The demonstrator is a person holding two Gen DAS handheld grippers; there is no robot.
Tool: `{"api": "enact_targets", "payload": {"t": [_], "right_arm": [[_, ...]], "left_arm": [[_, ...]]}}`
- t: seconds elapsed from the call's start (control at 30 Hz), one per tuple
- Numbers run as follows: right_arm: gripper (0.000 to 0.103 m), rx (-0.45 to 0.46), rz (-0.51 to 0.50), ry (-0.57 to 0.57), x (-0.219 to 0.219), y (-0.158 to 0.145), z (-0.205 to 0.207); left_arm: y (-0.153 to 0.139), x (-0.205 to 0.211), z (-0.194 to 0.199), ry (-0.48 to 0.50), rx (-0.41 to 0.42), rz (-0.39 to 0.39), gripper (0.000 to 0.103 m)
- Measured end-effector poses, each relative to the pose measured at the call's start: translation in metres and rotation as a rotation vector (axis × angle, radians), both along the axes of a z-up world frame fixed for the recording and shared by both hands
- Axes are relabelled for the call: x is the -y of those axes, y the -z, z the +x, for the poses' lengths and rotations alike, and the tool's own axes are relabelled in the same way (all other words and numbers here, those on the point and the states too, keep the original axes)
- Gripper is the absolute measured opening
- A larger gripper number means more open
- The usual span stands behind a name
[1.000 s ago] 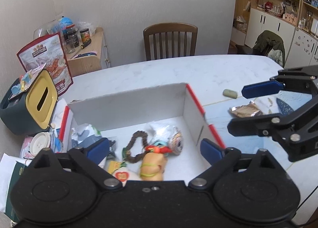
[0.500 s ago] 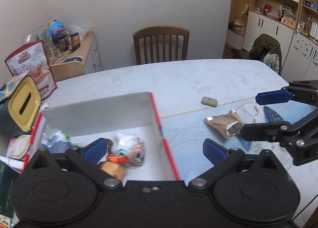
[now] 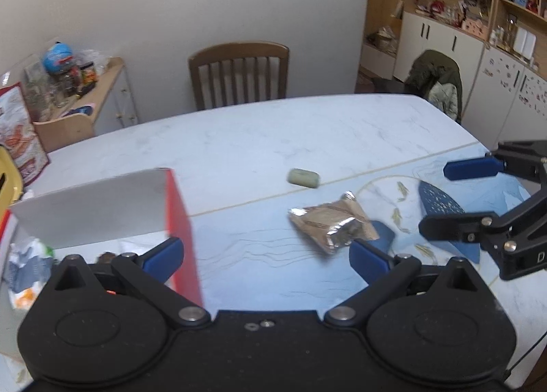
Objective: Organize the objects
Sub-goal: 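Withdraw both grippers from the box toward the foil packet and soap bar, then grasp the foil snack packet with the left gripper while the right grasps the green soap bar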
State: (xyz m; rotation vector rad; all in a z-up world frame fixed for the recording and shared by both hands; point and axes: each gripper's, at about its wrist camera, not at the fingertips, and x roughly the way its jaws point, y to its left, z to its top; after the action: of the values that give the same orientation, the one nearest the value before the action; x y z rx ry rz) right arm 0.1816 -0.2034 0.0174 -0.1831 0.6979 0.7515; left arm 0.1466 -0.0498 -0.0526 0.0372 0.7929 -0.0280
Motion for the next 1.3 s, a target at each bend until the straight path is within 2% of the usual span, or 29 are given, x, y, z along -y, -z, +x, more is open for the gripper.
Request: {"api": "enact_targets", "payload": {"t": [0.33,0.6,0.9,1.03,1.17,1.3], "right_arm": [[0.084,-0.029,-0.023,0.063,0.046,0.02,0.032],[0.084,-0.061,-0.053,0.087,0.06,0.037,0.064],[0.084,-0.092,-0.054,0.095,0.052,0.051,0.115],[0.084,-0.092,-0.066,0.076,0.04,0.058,0.138],[0.084,-0.097,-0.082,0.053,0.023,0.066,0.16],[0.084,-0.111,-0.094,0.031,0.004,0.076,0.177]], "left_arm": [[0.026,0.035,0.036,0.045,-0.039,-0.021,0.103],[0.053,0.053,0.068,0.088,-0.089,-0.034,0.103],[0.078,0.058,0.11,0.019,-0.169,-0.107,0.102],[0.089,0.061,0.126,-0.002,-0.201,-0.115,0.102],[0.097,0.061,0.141,-0.009,-0.247,-0.161,0.102],[0.11,0.067,0.148,-0.008,-0.273,-0.134,0.102]]}}
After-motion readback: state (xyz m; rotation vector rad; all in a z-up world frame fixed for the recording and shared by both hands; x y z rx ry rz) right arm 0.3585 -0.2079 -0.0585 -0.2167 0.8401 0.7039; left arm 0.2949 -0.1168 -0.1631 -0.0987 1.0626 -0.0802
